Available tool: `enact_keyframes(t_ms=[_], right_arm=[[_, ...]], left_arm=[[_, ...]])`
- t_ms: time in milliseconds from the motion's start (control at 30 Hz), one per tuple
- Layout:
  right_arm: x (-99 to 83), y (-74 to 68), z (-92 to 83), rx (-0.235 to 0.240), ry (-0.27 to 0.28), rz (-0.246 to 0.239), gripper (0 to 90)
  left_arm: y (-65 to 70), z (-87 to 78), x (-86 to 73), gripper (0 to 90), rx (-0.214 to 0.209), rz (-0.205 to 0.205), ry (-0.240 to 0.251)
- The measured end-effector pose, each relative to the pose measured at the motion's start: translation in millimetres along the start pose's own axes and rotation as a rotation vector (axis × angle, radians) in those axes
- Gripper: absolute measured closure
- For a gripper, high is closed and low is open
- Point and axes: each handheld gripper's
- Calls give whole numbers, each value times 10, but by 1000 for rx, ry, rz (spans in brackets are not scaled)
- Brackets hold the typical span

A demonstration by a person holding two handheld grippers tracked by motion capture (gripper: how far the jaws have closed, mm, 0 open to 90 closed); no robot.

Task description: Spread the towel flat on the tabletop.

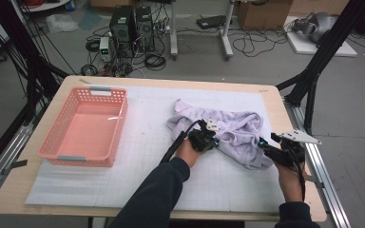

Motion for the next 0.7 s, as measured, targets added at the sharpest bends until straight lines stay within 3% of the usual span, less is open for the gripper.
enact_keyframes(t_ms=[100, 233, 467, 700], right_arm=[[-8, -8, 2, 10, -3, 2, 467], [-9, -28, -5, 17, -2, 1, 466], [-1, -103, 13, 49, -7, -15, 466], [-7, -186, 82, 126, -31, -35, 465]], left_arm=[[-94, -214, -40, 882, 8, -42, 56], [-196, -511, -146, 882, 35, -46, 92], [-435, -998, -412, 881, 143, -80, 123], [-659, -1328, -608, 882, 232, -129, 153]])
Point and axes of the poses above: each handheld gripper's, and its own axes: z roughly forward along the jaws, x roughly out of its top, y roughly to its right, and after that the axes turned 1 degree about y, right-handed
